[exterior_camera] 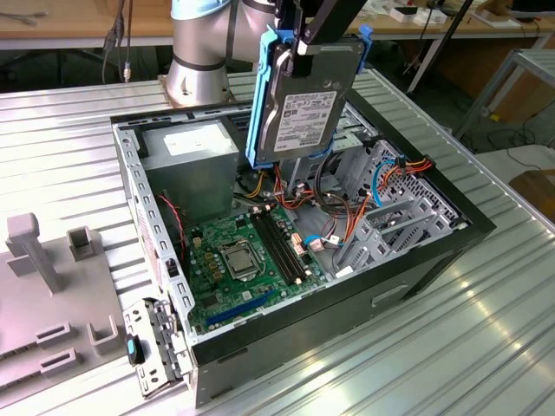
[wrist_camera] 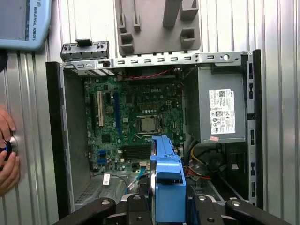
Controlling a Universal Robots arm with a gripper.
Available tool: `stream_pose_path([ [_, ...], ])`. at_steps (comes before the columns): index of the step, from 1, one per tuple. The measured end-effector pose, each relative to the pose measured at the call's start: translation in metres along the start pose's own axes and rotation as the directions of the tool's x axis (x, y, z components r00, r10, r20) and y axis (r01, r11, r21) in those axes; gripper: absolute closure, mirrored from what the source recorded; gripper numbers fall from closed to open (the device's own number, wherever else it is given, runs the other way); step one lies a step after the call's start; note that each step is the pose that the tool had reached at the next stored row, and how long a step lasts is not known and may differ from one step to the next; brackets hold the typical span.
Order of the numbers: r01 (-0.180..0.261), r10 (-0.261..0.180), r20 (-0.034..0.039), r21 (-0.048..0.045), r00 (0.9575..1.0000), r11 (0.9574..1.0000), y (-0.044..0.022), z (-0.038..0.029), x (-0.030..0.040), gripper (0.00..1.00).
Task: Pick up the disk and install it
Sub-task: 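Pick up the disk, then insert the disk into the insertion slot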
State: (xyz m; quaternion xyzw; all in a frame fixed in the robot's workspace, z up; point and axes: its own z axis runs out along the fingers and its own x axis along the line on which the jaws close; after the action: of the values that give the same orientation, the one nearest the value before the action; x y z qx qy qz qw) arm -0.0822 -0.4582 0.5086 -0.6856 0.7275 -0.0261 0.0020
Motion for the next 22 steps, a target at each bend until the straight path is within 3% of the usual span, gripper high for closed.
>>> stream_pose_path([
  [18, 0.0, 0.0, -0.0001, 0.0, 1.0, 1.0, -0.0007, 0.0, 0.0006, 0.63],
  [21, 0.0, 0.0, -0.0002, -0.0001, 1.0, 1.0, -0.0059, 0.0002, 0.0001, 0.63],
  [22, 0.0, 0.0, -0.0002, 0.0, 1.0, 1.0, -0.0109, 0.0005, -0.0001, 0.63],
])
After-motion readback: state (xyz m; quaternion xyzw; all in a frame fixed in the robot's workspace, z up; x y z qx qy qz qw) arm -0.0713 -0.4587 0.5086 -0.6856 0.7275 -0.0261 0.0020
